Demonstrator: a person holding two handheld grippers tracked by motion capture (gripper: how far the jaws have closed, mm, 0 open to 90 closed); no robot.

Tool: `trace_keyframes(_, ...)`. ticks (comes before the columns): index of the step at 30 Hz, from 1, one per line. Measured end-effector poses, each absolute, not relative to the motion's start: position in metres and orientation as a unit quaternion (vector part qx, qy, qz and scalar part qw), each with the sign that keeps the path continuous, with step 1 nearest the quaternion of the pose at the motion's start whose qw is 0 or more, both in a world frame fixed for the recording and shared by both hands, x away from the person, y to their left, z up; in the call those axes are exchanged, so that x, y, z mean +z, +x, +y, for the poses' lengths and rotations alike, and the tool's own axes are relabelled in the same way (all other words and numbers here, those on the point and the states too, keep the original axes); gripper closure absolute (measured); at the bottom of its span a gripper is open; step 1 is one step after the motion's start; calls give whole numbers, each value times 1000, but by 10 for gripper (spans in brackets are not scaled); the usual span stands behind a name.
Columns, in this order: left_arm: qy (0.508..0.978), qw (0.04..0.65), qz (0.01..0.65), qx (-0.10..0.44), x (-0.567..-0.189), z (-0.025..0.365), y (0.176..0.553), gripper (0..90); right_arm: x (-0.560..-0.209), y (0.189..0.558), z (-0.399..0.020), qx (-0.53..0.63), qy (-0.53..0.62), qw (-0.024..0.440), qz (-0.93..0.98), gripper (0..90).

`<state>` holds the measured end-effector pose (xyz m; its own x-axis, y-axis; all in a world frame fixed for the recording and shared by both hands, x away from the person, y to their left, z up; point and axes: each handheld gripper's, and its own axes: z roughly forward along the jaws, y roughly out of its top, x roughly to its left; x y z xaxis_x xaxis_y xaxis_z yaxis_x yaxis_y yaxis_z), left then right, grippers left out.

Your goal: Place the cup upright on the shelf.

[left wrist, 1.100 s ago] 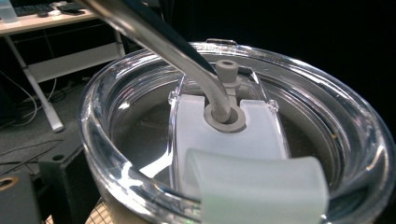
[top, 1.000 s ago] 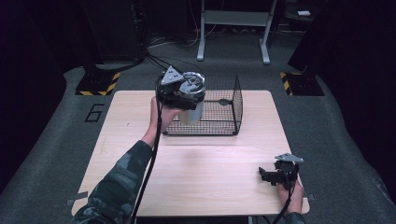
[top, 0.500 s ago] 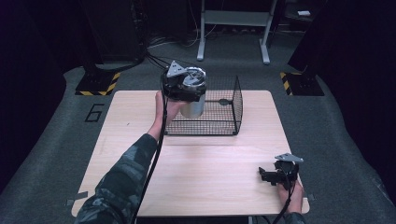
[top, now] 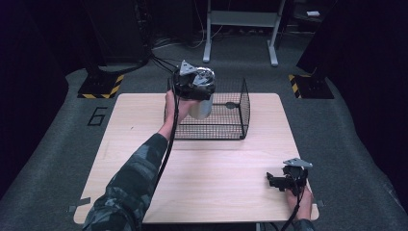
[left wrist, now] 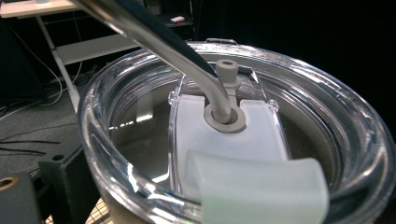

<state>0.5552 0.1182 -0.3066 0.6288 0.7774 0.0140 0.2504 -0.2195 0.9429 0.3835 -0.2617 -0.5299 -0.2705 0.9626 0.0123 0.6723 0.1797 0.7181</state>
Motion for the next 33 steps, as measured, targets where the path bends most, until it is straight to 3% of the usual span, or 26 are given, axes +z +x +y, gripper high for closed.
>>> trace_keyframes(33, 737, 483, 403, 248, -354, 104, 592, 33, -531, 384, -262, 316, 556, 236, 732, 0)
